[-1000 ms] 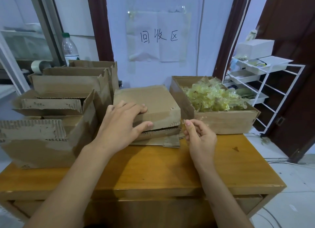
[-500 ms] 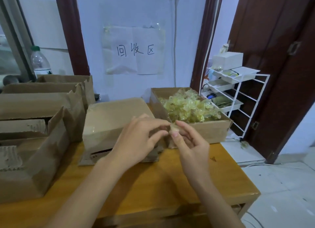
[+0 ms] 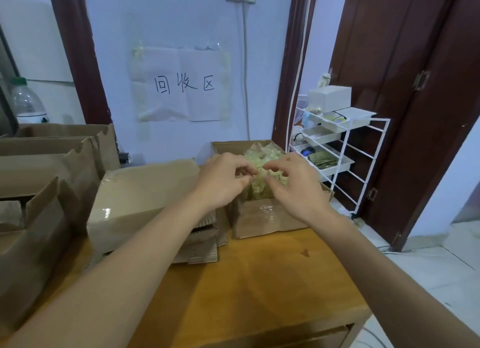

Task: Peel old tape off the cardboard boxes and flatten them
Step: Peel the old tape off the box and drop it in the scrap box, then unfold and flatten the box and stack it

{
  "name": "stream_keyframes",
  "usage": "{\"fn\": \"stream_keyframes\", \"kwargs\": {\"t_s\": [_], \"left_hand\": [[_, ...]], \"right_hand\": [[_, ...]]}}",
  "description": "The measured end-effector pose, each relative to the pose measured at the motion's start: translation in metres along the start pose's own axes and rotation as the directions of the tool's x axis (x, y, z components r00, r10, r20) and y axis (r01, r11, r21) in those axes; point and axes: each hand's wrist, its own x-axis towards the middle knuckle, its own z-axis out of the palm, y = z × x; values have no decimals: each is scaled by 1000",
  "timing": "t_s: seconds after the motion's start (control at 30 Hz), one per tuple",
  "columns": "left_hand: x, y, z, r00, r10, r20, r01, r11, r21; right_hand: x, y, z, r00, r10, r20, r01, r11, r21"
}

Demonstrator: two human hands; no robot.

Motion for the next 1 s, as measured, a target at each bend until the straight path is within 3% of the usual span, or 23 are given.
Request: {"fn": "stream_keyframes", "kwargs": {"t_s": [0.17,0.47,0.7,0.8,1.0], "left_hand": [[6,2,3,998,9,69,-24,976,216],[-15,-7,-16,997,9,-73,8,975,224],[-43,-26,-53,996,17,-86,9,956,292],[-74,-36,-69,996,-12,-91,38,955,295],[-182,-68,-72,958,-53,-282,166,903,397]], "right_hand": [[4,13,1,993,-43,110,63,980,-189],[-17,25,0,973,-210,101,232,903,-362],[-17,-9,8,969,-245,33,247,958,-149],[-23,-35,20,963,-254,91,257,966,-20],[-71,-71,54,953,-216,211,175,965,197]]}}
